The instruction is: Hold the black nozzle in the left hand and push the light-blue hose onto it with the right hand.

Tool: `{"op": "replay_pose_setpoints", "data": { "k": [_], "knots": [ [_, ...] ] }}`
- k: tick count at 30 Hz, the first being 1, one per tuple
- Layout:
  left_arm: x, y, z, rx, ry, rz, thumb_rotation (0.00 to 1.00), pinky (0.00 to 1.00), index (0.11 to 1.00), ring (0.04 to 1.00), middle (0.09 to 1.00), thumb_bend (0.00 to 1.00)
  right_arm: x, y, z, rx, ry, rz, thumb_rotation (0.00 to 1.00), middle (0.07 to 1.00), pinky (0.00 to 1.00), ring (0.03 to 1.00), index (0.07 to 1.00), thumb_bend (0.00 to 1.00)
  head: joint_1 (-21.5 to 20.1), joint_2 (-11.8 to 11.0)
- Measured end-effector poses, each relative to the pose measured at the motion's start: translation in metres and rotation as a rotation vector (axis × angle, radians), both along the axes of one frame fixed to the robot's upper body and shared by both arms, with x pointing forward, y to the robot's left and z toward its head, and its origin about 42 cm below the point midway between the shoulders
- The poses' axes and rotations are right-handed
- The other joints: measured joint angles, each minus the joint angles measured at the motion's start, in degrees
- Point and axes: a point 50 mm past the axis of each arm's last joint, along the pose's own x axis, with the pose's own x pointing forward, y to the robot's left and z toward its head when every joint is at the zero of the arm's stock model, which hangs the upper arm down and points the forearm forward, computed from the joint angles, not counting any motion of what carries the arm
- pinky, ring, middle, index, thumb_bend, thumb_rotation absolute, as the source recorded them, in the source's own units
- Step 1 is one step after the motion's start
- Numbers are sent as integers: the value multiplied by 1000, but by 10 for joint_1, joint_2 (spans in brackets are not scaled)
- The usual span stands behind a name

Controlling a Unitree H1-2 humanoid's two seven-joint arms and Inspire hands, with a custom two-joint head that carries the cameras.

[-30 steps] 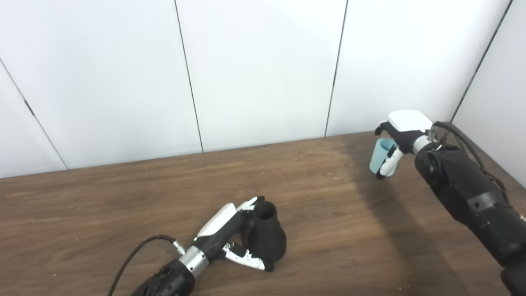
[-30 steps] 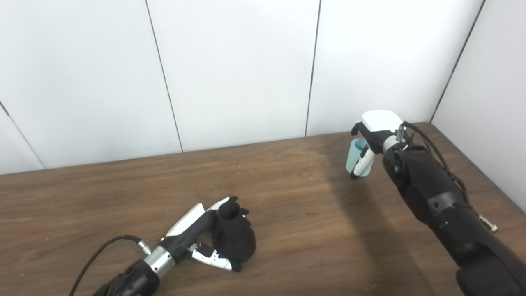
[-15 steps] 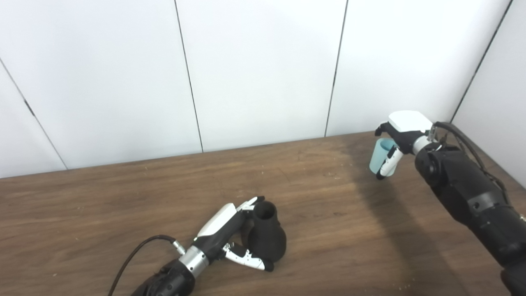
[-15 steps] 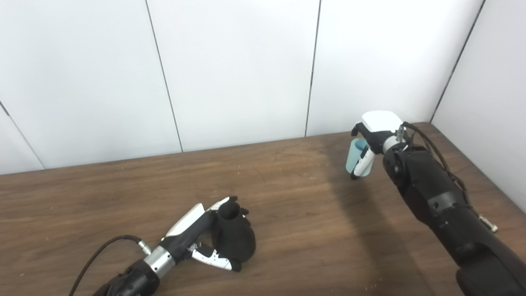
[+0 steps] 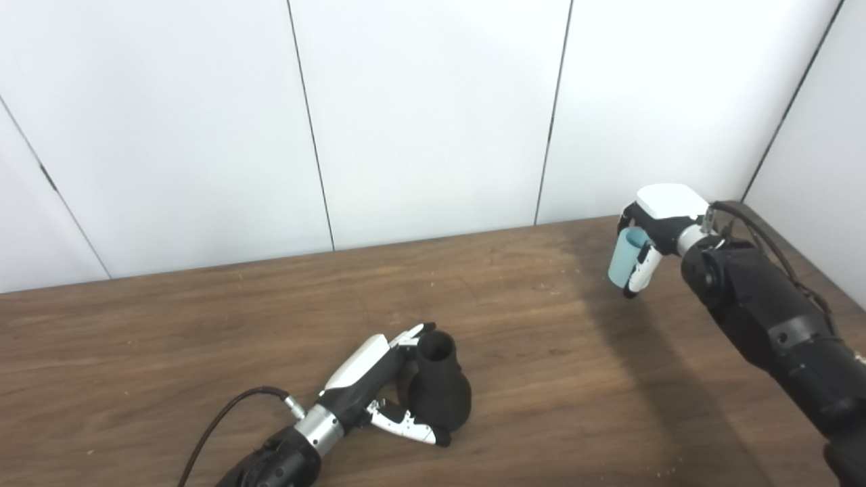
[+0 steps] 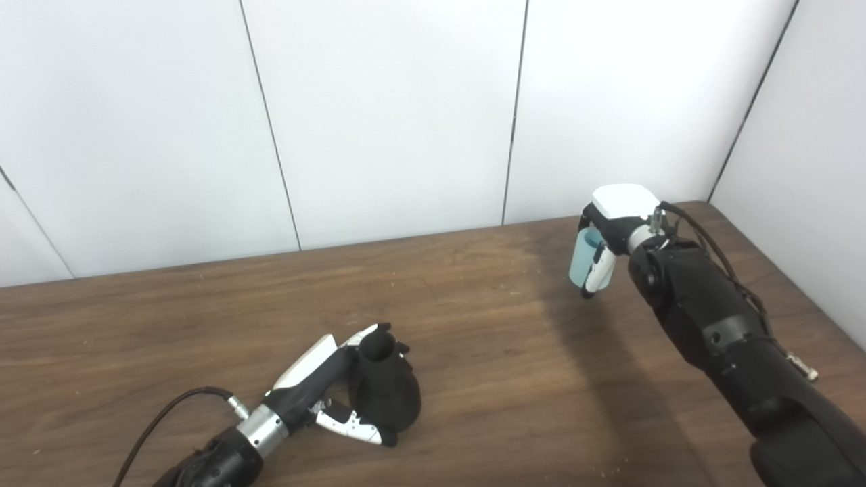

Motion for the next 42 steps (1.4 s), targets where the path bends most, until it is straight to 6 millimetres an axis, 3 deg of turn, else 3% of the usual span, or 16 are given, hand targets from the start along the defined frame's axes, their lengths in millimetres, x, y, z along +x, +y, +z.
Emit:
{"op": "replay_pose_setpoints", "data": {
  "k": [5,11,12,13,15,19,25,34,42],
  "knots": [
    [0,0,0,0,0,0,65,1000,480,991,805,521,0,0,0,2,3,11,203,514,395,457,582,805,-1,1],
    [0,0,0,0,0,0,64,1000,480,991,805,520,1,2,0,10,4,29,226,509,391,451,578,786,0,2],
    [0,0,0,0,0,0,64,1000,480,991,805,520,1,2,0,11,4,31,191,506,388,447,535,658,0,2],
    [0,0,0,0,0,0,64,1000,480,991,805,520,1,2,0,13,4,34,173,504,387,445,514,592,0,2],
    [0,0,0,0,0,0,64,1000,480,991,805,520,1,2,0,18,5,40,158,499,388,445,494,538,0,2],
    [0,0,0,0,0,0,64,1000,480,991,805,520,1,3,0,27,6,45,153,485,389,439,487,521,0,2],
    [0,0,0,0,0,0,64,1000,480,991,805,520,1,4,0,31,5,53,145,401,289,340,485,517,0,4],
    [0,0,0,0,-1,0,64,1000,480,991,804,520,-1,9,1,36,-2,111,139,354,200,265,485,516,3,6],
    [-1,0,1,1,-3,1,64,1000,480,991,806,521,-13,28,26,31,-77,227,136,342,163,238,485,515,4,9]
  ]
}}
